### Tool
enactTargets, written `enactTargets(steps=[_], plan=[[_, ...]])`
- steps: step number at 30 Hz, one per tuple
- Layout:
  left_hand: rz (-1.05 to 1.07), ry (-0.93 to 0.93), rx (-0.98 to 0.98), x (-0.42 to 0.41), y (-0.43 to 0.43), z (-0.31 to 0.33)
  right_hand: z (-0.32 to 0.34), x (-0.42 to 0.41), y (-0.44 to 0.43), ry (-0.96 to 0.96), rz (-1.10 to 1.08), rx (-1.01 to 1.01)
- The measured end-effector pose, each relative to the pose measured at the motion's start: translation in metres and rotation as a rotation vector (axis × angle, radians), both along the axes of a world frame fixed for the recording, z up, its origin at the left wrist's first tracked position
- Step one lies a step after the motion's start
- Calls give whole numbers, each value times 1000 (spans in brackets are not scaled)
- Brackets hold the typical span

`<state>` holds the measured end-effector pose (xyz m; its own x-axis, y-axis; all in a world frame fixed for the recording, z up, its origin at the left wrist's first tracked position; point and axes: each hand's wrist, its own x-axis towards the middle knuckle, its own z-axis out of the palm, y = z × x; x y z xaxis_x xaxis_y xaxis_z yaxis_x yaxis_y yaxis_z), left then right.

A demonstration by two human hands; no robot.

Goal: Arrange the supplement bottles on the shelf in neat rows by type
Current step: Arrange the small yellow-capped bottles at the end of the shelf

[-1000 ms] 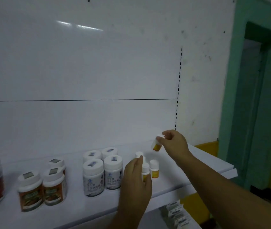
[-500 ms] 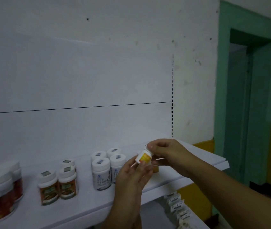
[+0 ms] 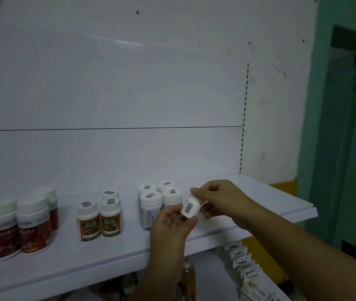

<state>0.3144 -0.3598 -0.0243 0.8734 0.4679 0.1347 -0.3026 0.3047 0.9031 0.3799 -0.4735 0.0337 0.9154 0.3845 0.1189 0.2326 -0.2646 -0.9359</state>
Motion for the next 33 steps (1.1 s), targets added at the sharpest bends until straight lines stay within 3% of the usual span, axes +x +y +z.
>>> enactTargets(steps=[1,5,8,13,17,22,26,31,33], plan=[[-7,-8,4,1,1,-2,0,0,0,6,28,19],[-252,-34,-319,-4,8,-1,-1,3,-3,61,111,136],[-233,-35,-217,-1,11,-6,-3,5,-1,97,107,204],[-59,-61,-8,6,7,-8,-8,5,3,30,41,108],[-177,-64,-104,10,6,-10,-9,8,-3,42,82,204],[7,-63,163,17,-1,-15,-15,14,-9,34,38,216],[-39,-65,272,29,-13,-14,-14,23,-22,-19,2,240],[10,124,886,60,-22,-16,-4,59,-48,-161,-243,370],[31,186,1017,75,-22,-16,-11,80,-53,-186,-333,341]])
